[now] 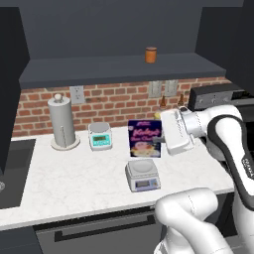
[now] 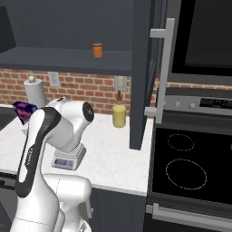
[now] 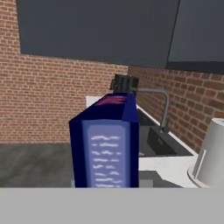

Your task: Pick the cereal and place it on the digital scale for weighing, and close the cabinet.

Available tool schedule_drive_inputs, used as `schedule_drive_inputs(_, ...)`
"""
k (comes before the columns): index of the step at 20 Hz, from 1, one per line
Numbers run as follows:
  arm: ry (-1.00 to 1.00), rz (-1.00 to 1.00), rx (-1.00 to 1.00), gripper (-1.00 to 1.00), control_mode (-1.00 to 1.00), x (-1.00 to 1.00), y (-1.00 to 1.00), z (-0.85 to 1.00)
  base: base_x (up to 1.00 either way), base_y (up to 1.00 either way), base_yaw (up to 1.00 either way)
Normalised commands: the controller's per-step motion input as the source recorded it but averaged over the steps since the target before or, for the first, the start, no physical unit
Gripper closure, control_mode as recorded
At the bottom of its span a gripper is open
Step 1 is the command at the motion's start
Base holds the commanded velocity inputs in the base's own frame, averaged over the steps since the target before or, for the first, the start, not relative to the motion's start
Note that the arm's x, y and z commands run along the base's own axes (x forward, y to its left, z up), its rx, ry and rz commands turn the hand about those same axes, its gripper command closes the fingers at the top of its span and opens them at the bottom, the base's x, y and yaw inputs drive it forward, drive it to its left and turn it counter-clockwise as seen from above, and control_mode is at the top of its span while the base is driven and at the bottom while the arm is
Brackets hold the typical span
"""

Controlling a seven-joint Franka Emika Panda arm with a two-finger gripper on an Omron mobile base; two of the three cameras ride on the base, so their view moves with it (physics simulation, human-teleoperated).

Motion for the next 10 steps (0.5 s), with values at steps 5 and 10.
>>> schedule_drive_inputs(5, 0.05, 0.15, 0.09, 1.0, -1.0, 0.62, -0.19, -0.18, 0.0, 0.0, 0.0)
schedule_drive_inputs(10, 0.06, 0.05, 0.0, 1.0, -1.0, 0.33, -0.01, -0.2, 0.0, 0.0, 0.0)
